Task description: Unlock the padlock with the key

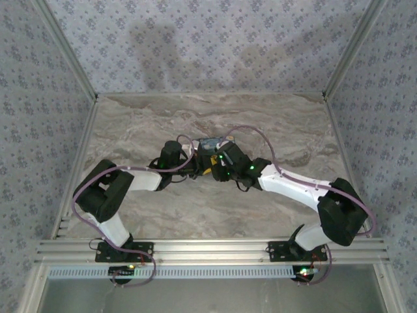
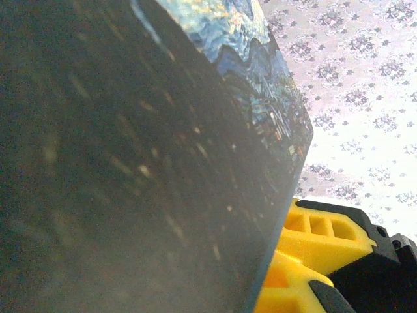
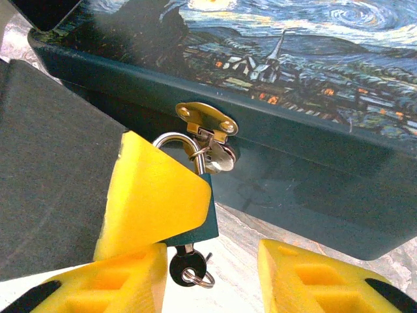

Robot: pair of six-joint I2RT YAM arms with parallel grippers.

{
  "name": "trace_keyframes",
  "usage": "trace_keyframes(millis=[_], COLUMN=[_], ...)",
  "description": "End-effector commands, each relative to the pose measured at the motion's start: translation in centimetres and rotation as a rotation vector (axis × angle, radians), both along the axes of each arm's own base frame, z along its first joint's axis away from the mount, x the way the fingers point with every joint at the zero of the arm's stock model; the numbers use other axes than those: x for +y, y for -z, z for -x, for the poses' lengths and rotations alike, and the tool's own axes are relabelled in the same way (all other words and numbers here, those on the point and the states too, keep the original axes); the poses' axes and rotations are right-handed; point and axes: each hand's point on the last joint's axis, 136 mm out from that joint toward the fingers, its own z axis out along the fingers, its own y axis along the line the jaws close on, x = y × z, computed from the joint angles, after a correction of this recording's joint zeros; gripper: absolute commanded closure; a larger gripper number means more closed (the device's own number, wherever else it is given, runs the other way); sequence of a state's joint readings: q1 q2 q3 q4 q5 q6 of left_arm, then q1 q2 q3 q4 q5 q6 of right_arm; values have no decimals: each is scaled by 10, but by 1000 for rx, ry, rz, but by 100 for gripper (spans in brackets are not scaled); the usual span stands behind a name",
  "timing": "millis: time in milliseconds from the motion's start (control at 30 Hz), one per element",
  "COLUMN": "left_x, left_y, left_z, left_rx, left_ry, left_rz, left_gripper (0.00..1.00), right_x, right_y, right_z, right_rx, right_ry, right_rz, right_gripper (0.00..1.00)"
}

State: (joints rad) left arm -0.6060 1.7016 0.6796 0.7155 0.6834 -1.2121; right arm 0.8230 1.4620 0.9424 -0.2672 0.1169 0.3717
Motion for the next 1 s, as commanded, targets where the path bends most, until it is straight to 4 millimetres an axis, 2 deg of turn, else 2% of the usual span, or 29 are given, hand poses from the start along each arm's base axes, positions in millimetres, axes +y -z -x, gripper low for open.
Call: trace_keyframes(millis=[0, 167, 333, 500, 700, 967], left_x=[-9, -8, -4, -1, 1, 2], left_y=[-43, -43, -42, -45, -49, -52], left_z=[-2, -3, -5, -8, -9, -7], left_rx=[-108, -103, -97, -97, -103, -108], left_ry=[43, 37, 26, 21, 19, 21], left_rz=[78, 85, 84, 92, 95, 95], left_gripper=[100, 100, 100, 100, 100, 100], right_x=[4, 5, -4, -8, 0, 7], right_y=[0, -4, -15, -18, -13, -11], right_z=[-3, -3, 2, 8, 11, 1], right_rx=[-10, -43, -85, -109, -111, -127], right_ry=[-13, -1, 23, 30, 11, 11], right_rz=[26, 2, -28, -51, -49, -19], right_gripper=[55, 56, 56, 57, 56, 56])
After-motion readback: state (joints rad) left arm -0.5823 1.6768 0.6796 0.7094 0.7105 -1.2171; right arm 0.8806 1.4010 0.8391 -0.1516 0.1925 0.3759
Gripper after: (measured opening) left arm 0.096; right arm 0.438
